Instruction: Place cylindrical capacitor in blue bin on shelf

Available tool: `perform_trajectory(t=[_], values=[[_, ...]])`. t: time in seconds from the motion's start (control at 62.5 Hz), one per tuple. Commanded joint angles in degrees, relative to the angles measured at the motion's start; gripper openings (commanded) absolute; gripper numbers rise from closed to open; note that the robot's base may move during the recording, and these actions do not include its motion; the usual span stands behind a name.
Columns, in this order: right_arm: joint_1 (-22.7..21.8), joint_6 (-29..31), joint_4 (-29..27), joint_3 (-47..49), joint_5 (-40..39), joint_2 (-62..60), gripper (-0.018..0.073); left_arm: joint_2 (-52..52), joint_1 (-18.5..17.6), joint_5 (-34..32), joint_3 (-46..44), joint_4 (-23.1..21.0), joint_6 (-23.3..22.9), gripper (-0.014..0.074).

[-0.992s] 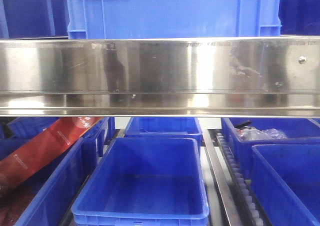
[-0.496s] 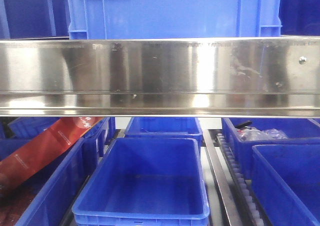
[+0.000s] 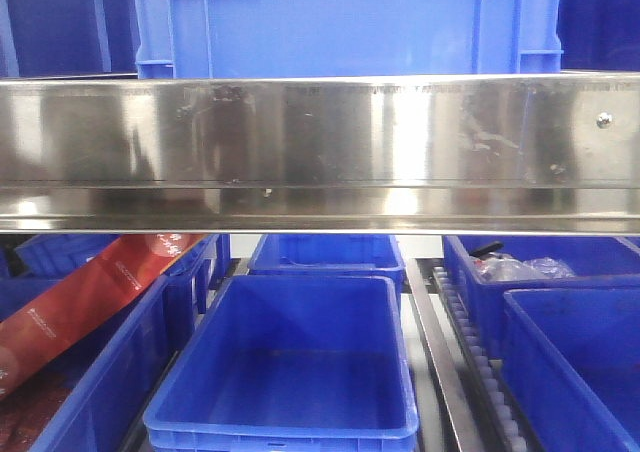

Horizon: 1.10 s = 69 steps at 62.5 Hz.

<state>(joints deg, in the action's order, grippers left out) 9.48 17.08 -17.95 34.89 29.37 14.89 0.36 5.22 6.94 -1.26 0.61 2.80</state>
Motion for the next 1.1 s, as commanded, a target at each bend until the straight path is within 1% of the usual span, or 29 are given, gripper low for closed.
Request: perform_trajectory(t=[0.0, 0.032, 0.048, 1.04, 1.088], values=[[-0.33, 0.08, 0.15, -0.18, -1.34, -0.23, -0.0154, -0.36, 0.25, -6.14, 1.26, 0.08, -3.53, -0.0111], [-0.33, 0.08, 0.15, -0.18, -1.34, -0.23, -0.0154, -0.36, 0.25, -3.74, 1.26, 0.08, -3.92, -0.0111], [-0.33, 0.08, 0.15, -0.18, -1.34, -0.23, -0.0154, -0.36, 0.25, -3.60, 1.26, 0.08, -3.91, -0.0111], [-0.33, 0.08, 0.15, -0.18, -1.52, -0.23, -0.0154, -0.36, 0.36, -3.88, 1.26, 0.08, -3.91, -0.0111], [-0.42, -0.53, 1.74, -0.78, -2.21, -0.23, -0.0154, -0.36, 0.36, -3.88, 1.26, 0.08, -3.91, -0.0111]])
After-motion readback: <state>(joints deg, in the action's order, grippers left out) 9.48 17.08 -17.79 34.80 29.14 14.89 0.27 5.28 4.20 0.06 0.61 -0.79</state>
